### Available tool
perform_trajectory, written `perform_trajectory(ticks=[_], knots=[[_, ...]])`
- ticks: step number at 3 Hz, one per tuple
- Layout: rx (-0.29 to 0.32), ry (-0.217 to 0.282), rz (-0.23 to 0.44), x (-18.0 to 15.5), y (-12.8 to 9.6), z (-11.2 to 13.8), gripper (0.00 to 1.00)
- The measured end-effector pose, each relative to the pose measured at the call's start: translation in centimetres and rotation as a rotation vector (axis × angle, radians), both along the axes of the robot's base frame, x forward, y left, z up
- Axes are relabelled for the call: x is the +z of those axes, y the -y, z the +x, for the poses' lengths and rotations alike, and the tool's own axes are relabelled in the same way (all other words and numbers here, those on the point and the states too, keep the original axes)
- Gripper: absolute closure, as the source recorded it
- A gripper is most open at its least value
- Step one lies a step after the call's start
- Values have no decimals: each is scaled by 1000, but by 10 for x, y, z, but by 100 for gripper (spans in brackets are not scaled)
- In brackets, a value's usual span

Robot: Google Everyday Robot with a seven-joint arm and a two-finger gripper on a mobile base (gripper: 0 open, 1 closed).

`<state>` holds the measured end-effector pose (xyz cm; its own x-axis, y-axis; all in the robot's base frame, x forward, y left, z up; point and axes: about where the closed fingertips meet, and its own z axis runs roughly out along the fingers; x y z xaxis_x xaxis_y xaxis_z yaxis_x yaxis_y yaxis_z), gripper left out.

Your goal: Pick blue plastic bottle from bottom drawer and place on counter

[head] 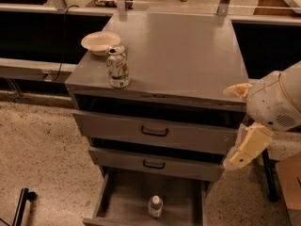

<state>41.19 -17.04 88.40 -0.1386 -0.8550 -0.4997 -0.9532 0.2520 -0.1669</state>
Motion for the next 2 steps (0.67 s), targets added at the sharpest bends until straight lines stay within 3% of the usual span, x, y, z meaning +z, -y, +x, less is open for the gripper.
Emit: perform_trajectory(ticks=[1, 2], knots=[[55, -40, 103, -52, -20, -5, 0], [64, -37, 318, -119, -58, -30, 0]])
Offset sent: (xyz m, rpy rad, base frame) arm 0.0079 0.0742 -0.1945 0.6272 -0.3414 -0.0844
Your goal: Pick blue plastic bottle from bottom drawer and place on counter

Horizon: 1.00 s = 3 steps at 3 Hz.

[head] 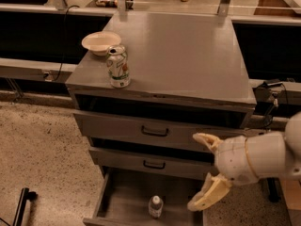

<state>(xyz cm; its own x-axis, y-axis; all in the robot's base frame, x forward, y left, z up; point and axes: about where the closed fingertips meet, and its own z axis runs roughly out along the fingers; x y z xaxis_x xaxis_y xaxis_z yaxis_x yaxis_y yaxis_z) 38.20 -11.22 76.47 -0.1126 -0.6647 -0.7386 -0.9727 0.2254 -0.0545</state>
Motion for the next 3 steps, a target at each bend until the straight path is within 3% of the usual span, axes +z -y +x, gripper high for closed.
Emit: perform_trajectory(ticks=[1, 2, 3], knots=[[-43, 45, 87, -11, -11, -4, 0], [-25, -5, 97, -35, -19, 7, 0], [-10, -61, 215, -103, -50, 0, 0]])
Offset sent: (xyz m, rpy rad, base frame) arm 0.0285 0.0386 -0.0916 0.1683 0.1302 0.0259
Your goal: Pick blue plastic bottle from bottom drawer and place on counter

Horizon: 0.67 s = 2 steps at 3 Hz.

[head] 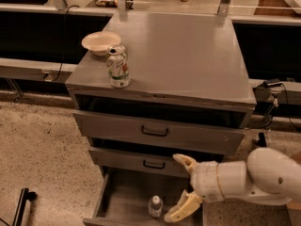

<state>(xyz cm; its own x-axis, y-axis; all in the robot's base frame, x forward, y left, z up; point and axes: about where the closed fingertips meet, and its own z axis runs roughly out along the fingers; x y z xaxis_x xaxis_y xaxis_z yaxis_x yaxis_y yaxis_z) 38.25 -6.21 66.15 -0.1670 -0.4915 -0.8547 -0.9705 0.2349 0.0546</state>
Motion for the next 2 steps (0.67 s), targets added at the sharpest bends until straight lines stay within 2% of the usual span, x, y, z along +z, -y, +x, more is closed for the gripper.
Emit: perform_trajectory(ticks=[1, 2], knots=[[-1, 98, 54, -51, -18, 9, 0], [6, 107, 87, -70, -27, 12, 0]])
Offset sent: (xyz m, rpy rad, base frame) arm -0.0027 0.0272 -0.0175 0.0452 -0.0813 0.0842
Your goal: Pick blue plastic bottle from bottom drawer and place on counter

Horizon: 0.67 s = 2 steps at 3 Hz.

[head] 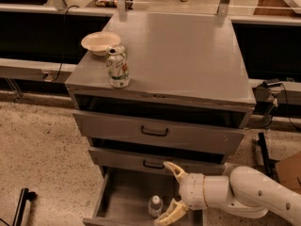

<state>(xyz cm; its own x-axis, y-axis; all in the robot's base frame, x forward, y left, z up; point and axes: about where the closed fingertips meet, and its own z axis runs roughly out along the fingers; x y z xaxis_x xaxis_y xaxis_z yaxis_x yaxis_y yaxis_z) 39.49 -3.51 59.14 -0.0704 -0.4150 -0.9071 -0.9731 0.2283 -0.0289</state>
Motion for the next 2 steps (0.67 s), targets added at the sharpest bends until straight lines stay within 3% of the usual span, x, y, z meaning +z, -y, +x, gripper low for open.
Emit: perform_trajectory(ticks=[1, 2], knots=[[21, -97, -23, -39, -9, -9, 0], [-27, -131, -45, -97, -5, -8, 0]])
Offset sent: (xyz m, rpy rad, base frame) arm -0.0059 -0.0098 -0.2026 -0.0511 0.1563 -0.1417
